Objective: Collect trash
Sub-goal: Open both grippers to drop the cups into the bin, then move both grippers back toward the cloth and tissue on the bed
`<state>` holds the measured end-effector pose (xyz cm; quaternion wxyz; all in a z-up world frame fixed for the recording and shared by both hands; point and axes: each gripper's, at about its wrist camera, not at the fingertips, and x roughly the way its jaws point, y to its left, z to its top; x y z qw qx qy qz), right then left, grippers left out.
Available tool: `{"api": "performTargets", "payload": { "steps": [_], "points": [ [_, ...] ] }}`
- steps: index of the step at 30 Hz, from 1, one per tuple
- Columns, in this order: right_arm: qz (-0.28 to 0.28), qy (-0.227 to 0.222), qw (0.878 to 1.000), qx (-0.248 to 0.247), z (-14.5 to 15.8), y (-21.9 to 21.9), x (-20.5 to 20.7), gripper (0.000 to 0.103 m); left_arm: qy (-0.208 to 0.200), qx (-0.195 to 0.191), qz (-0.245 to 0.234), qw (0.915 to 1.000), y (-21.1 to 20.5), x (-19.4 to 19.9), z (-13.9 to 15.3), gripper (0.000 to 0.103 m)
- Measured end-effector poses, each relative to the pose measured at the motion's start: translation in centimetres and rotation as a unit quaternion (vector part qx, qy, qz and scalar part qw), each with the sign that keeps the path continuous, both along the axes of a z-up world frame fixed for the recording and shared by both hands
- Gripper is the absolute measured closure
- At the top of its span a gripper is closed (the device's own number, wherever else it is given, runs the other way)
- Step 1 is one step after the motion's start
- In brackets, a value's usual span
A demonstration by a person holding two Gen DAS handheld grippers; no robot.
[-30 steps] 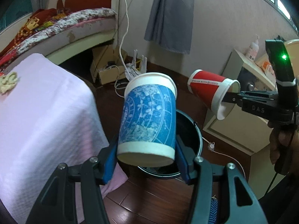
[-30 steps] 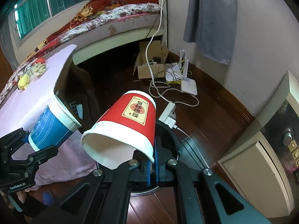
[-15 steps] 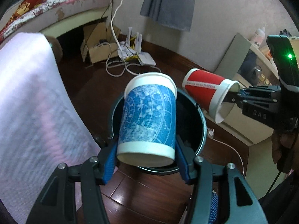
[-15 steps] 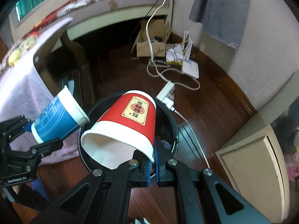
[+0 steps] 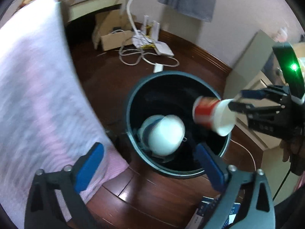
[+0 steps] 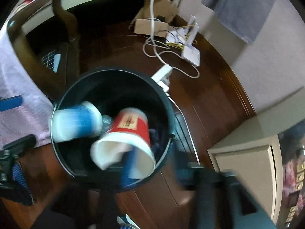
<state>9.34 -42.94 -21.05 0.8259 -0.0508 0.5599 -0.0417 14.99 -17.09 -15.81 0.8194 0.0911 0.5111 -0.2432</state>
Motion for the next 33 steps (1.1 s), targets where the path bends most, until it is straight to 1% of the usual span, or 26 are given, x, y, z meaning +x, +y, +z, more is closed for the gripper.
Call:
{"api": "performTargets", "payload": {
  "steps": [3,4,5,6,7,11,16,19,24,29,33],
  "points": [
    [-0.016,-0.007,1.000,0.009,0.7,-1.1,-0.2,0.031,-0.015,0.010,0.008,0.9998,0.8,-0.8,0.3,0.001],
    [-0.019,-0.009,1.000,0.008,0.9,-1.2,-0.3,0.021,-0.024,0.015,0.013,0.9995,1.1,-1.1,0.5,0.001],
    [-0.024,-0.013,1.000,0.006,1.3,-1.3,-0.4,0.015,-0.029,0.017,0.018,0.9993,1.4,-1.3,0.6,0.001],
    [-0.026,-0.018,0.999,0.009,1.7,-1.3,-0.5,0.007,-0.031,0.016,0.025,0.9991,1.7,-1.5,0.8,0.001],
    [-0.026,-0.022,0.999,0.013,2.1,-1.2,-0.9,0.005,-0.031,0.013,0.030,0.9990,1.9,-1.7,1.0,0.001],
    [-0.027,-0.042,0.999,0.013,3.9,-0.3,-1.9,0.004,-0.040,0.012,0.039,0.9983,2.6,-2.2,2.2,0.001],
    [-0.014,-0.065,0.998,0.009,6.4,1.1,-3.0,0.000,-0.064,0.008,0.040,0.9971,3.4,-3.3,4.7,0.001],
    [-0.005,-0.079,0.997,0.010,8.1,1.9,-3.9,0.000,-0.075,0.007,0.038,0.9964,3.9,-3.8,6.1,0.001],
    [-0.009,-0.103,0.994,0.019,10.5,2.6,-5.1,0.000,-0.095,0.000,0.045,0.9945,4.9,-4.4,8.4,0.001],
    [-0.002,-0.131,0.991,0.024,12.6,4.0,-5.2,0.000,-0.120,-0.008,0.063,0.9907,6.1,-4.9,10.6,0.001],
    [0.010,-0.149,0.988,0.026,13.9,5.8,-4.5,0.000,-0.136,-0.025,0.085,0.9867,8.1,-4.8,12.4,0.001]
  ]
}}
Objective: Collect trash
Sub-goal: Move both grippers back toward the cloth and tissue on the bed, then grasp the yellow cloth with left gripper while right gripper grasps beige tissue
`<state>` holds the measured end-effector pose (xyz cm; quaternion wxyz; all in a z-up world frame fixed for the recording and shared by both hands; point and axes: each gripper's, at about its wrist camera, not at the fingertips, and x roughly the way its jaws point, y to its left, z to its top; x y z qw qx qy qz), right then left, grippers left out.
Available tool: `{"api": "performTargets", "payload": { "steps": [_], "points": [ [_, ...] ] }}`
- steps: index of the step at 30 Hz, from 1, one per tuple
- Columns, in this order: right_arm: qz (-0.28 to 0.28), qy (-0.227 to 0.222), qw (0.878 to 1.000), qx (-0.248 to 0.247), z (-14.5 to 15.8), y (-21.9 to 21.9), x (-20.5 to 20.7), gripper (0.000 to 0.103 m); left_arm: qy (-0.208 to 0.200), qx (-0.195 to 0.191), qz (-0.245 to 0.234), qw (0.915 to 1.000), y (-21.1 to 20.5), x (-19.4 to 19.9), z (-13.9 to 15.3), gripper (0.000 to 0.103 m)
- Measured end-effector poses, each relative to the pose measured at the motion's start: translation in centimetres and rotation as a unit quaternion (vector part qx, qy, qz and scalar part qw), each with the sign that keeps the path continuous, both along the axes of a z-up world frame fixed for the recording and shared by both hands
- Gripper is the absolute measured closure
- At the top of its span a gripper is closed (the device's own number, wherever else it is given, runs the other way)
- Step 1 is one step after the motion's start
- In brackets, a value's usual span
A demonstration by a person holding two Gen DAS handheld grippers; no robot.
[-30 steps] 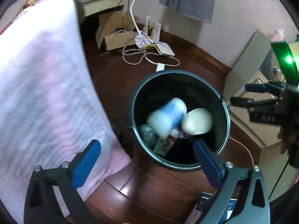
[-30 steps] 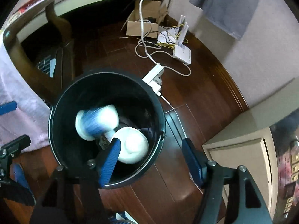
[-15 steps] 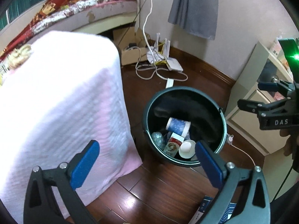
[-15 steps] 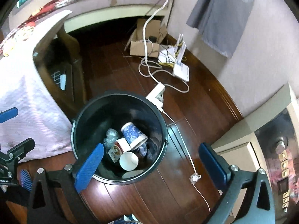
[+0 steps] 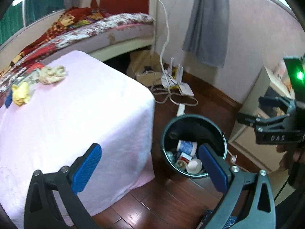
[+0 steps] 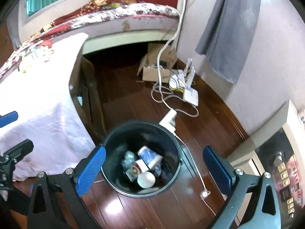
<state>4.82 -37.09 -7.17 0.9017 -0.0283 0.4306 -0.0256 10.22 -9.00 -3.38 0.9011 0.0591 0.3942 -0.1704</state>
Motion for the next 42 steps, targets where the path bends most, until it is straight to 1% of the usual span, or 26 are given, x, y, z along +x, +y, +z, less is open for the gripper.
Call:
{"api": "performTargets", "payload": {
  "steps": [2,5,10,16,23,25,26,28,30,32,34,38,42],
  "points": [
    [0.007,-0.008,1.000,0.001,0.5,1.0,0.4,0.000,-0.008,-0.006,0.011,0.9999,1.1,0.2,0.7,0.001],
    [0.021,-0.018,1.000,0.005,1.1,2.7,1.3,0.000,-0.022,0.003,0.027,0.9994,2.6,0.6,1.4,0.001],
    [0.046,-0.029,0.998,0.010,1.9,5.8,2.6,0.000,-0.033,0.003,0.057,0.9978,5.7,1.4,1.9,0.001],
    [0.077,-0.044,0.996,0.013,2.7,9.9,4.1,0.000,-0.044,0.006,0.105,0.9935,10.2,2.4,2.8,0.001],
    [0.121,-0.069,0.989,0.052,3.9,14.8,6.0,0.000,-0.042,-0.002,0.162,0.9860,16.8,3.3,2.8,0.001],
    [0.133,-0.067,0.986,0.069,3.9,16.3,7.0,0.000,-0.039,-0.002,0.181,0.9828,18.8,3.7,2.6,0.001],
    [0.143,-0.064,0.984,0.086,3.9,17.2,7.7,0.000,-0.036,-0.002,0.188,0.9816,19.7,4.0,2.4,0.001],
    [0.160,-0.063,0.980,0.099,3.8,18.6,8.7,0.000,-0.032,0.003,0.204,0.9784,21.3,4.6,2.1,0.002],
    [0.175,-0.054,0.980,0.077,3.9,20.7,9.5,0.000,-0.030,0.002,0.217,0.9757,22.8,5.3,1.8,0.004],
    [0.182,-0.058,0.980,0.057,4.3,22.6,10.4,0.000,-0.024,-0.005,0.225,0.9741,24.2,6.4,1.4,0.006],
    [0.190,-0.064,0.978,0.055,4.6,24.0,11.7,0.000,-0.017,-0.009,0.230,0.9729,25.3,7.8,0.9,0.009],
    [0.221,-0.065,0.972,0.048,4.4,27.2,15.9,0.000,-0.020,-0.009,0.239,0.9707,26.6,10.7,0.5,0.013],
    [0.241,-0.060,0.968,0.048,3.9,30.2,20.8,0.000,-0.021,-0.009,0.243,0.9696,27.2,14.4,0.0,0.013]
  ]
}}
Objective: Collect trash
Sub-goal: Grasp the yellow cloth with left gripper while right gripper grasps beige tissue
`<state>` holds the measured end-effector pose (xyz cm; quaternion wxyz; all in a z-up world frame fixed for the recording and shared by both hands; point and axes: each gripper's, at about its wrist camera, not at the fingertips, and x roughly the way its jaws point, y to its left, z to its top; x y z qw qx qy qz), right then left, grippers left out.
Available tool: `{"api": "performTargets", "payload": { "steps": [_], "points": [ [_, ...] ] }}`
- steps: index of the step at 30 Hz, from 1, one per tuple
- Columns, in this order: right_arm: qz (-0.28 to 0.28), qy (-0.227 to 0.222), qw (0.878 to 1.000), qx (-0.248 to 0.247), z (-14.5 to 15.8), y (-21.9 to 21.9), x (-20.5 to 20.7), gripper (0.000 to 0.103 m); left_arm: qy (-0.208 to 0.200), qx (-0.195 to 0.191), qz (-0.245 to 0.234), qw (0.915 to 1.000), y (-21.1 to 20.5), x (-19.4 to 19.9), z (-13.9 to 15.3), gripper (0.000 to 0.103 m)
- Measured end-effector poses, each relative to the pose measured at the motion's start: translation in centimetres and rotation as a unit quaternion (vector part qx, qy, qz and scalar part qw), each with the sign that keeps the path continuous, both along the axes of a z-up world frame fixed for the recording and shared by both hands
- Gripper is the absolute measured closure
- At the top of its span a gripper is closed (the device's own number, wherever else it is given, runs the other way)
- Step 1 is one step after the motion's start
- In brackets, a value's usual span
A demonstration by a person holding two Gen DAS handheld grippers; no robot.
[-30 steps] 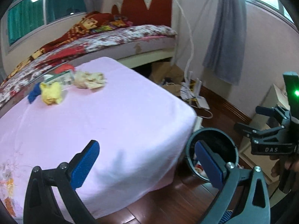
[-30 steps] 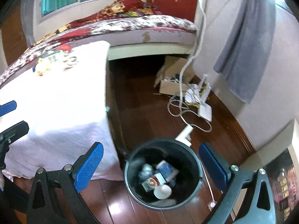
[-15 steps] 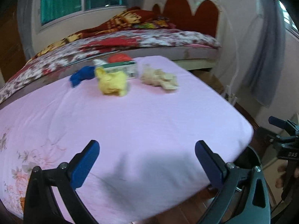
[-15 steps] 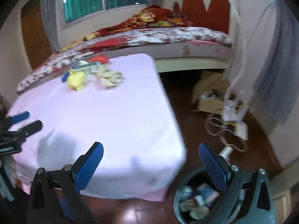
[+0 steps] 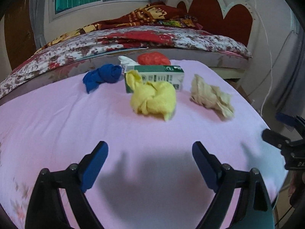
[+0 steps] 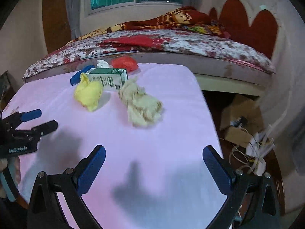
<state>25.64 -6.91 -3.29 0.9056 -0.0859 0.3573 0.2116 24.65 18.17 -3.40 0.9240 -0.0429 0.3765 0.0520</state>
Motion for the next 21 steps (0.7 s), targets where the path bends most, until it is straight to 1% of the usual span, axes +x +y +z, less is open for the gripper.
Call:
{"api": "performTargets", "payload": {
  "steps": [3,5,7,10,12,13,14,15,16,17,18,19,20,21],
  "points": [
    [0.018,0.001,1.000,-0.009,-0.3,2.3,3.3,0.001,-0.003,0.004,0.003,1.0000,0.3,2.3,-0.1,0.013],
    [0.030,0.008,0.999,-0.021,-0.9,3.8,5.5,0.006,-0.002,-0.005,0.005,1.0000,0.7,3.7,-0.3,0.013],
    [0.043,0.015,0.999,-0.030,-1.3,4.8,7.1,0.017,-0.002,-0.008,0.006,0.9999,0.9,5.0,-0.4,0.013],
    [0.060,0.025,0.997,-0.041,-2.2,5.9,9.2,0.021,0.000,-0.007,0.000,1.0000,0.9,6.5,-0.6,0.014],
    [0.073,0.037,0.996,-0.030,-2.6,6.3,10.2,0.022,0.004,-0.006,-0.009,0.9999,0.7,7.4,-0.8,0.016],
    [0.078,0.045,0.996,-0.025,-2.9,6.4,10.7,0.027,0.008,-0.001,-0.010,0.9999,0.6,7.9,-1.0,0.016],
    [0.080,0.057,0.995,-0.022,-3.4,6.7,11.4,0.034,0.015,0.003,-0.010,0.9998,0.6,8.3,-1.3,0.018],
    [0.080,0.067,0.994,-0.018,-3.8,6.7,11.8,0.041,0.023,0.001,-0.011,0.9997,0.7,8.8,-1.6,0.024],
    [0.080,0.065,0.995,-0.012,-4.1,6.8,11.8,0.045,0.030,-0.006,-0.012,0.9995,0.8,9.3,-2.0,0.028],
    [0.084,0.062,0.994,-0.012,-4.1,7.0,11.8,0.046,0.035,-0.019,-0.013,0.9991,1.0,9.6,-2.3,0.037],
    [0.083,0.060,0.995,-0.009,-4.1,7.0,11.7,0.052,0.038,-0.027,-0.014,0.9988,1.1,9.7,-2.4,0.039],
    [0.083,0.063,0.995,-0.002,-4.2,6.9,11.6,0.054,0.035,-0.030,-0.014,0.9988,1.1,9.7,-2.4,0.041],
    [0.082,0.063,0.995,0.000,-4.1,6.9,11.6,0.056,0.031,-0.032,-0.014,0.9989,1.1,9.4,-2.4,0.048],
    [0.080,0.061,0.995,-0.001,-4.1,6.8,11.3,0.058,0.025,-0.036,-0.014,0.9989,1.2,9.1,-2.3,0.052]
  ]
}}
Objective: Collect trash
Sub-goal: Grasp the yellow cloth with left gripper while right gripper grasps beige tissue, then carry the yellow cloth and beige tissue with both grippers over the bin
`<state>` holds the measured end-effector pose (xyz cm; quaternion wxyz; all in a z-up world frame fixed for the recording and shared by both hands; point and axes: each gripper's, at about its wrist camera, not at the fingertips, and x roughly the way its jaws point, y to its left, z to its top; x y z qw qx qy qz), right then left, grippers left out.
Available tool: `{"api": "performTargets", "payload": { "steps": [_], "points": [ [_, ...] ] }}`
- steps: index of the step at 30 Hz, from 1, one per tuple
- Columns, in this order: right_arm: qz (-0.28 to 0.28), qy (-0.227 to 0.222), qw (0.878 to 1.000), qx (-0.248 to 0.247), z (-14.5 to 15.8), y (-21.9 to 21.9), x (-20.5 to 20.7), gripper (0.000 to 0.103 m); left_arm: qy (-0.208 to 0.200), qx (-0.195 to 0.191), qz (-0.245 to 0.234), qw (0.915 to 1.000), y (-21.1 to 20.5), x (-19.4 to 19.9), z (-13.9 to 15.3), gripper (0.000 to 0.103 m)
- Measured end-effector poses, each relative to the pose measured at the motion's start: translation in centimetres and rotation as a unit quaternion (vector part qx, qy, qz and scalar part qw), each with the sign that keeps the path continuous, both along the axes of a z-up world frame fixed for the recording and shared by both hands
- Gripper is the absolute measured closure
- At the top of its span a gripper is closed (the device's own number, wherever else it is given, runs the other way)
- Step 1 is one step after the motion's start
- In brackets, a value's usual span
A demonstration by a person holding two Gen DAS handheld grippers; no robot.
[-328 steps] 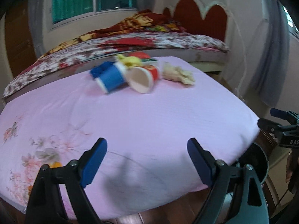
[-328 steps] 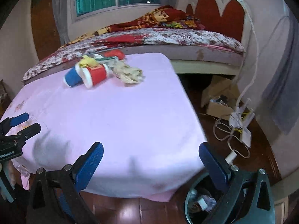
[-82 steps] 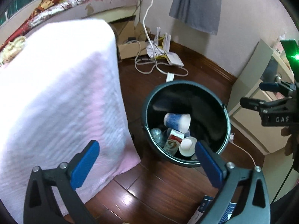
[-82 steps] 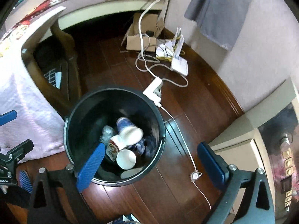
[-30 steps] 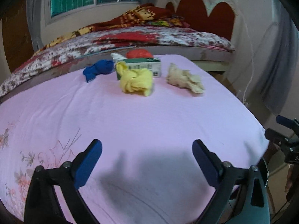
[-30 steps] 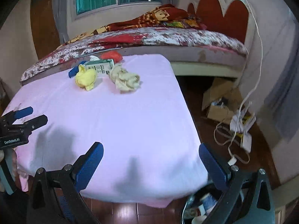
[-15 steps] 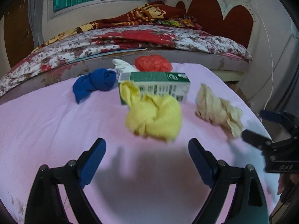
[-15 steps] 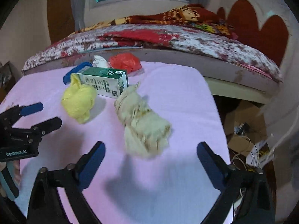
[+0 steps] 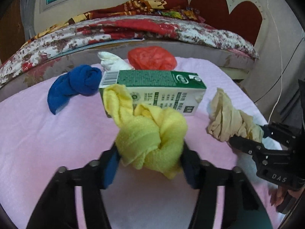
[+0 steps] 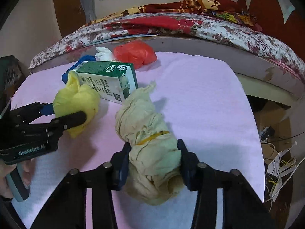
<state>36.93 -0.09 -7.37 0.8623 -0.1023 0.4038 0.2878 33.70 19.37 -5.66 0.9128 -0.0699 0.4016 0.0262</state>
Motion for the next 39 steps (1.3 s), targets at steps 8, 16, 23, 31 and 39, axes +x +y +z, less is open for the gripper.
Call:
{"api": "performTargets", "payload": {
  "steps": [8,16,23,31,39],
  "points": [
    [-0.009,-0.022,1.000,0.004,1.2,-1.8,-4.1,0.064,-0.023,-0.016,-0.002,0.9996,0.1,-3.8,0.4,0.058],
    [-0.050,-0.037,0.998,-0.006,1.4,-5.6,-8.9,0.065,-0.032,-0.003,-0.030,0.9990,-2.3,-8.0,1.3,0.060],
    [-0.075,-0.045,0.996,0.006,2.3,-10.4,-14.4,0.065,-0.053,0.006,-0.067,0.9963,-5.6,-12.5,2.8,0.061],
    [-0.112,-0.051,0.992,0.018,3.9,-17.1,-20.3,0.065,-0.067,-0.001,-0.106,0.9921,-9.7,-16.4,4.0,0.061],
    [-0.152,-0.061,0.986,0.029,5.8,-23.0,-25.0,0.065,-0.077,-0.005,-0.150,0.9857,-14.7,-19.3,5.0,0.061]
  ]
}}
